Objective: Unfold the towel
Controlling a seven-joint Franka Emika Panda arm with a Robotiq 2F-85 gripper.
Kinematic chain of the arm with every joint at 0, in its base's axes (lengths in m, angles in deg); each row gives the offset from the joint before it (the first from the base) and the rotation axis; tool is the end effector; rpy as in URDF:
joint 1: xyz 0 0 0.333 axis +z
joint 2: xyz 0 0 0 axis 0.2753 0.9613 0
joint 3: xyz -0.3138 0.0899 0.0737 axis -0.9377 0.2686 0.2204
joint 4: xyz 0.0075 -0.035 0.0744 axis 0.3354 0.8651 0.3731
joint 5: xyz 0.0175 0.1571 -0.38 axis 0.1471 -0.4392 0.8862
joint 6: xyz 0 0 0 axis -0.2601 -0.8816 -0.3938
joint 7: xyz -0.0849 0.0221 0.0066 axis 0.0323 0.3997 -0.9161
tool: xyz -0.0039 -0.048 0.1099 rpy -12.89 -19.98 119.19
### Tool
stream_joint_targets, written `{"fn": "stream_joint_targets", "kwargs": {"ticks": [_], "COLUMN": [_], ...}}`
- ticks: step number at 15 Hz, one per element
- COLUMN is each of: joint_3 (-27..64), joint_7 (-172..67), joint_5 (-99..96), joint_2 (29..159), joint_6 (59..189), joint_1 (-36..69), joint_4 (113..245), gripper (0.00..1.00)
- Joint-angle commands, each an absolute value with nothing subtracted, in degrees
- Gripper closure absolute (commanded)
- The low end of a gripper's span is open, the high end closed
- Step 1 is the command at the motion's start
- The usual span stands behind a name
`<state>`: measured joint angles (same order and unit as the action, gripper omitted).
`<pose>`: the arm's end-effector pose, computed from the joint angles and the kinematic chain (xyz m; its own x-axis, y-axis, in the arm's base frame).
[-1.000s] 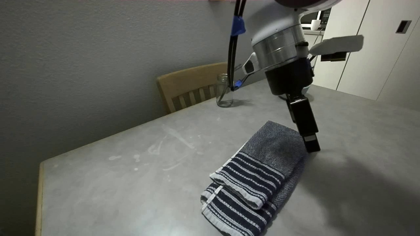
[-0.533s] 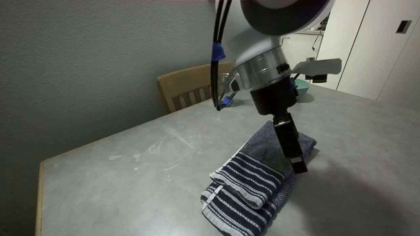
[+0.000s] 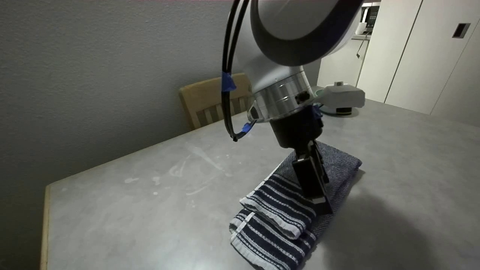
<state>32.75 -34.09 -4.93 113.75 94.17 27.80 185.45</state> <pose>0.5794 0.2299 0.1815 0.6936 0.5549 -0.4594 0.5140 -0.8280 -0.2241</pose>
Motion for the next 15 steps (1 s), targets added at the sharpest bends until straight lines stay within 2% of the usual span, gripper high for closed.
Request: {"fn": "stream_joint_targets", "kwargs": {"ticks": [1, 8, 9, 15], "joint_3": [33.44, 31.01, 32.57, 31.54], "joint_7": [-37.25, -60.41, -55.96, -59.70], "joint_5": [-6.35, -0.42, -2.52, -0.49], "joint_2": [112.70, 110.41, 112.61, 115.06], "joint_6": [95.69, 106.16, 103.59, 103.21], "joint_1": [27.86, 36.67, 34.57, 36.92], "joint_4": [186.39, 188.11, 185.41, 182.57], "gripper": [0.00, 0.00, 0.00, 0.00]}}
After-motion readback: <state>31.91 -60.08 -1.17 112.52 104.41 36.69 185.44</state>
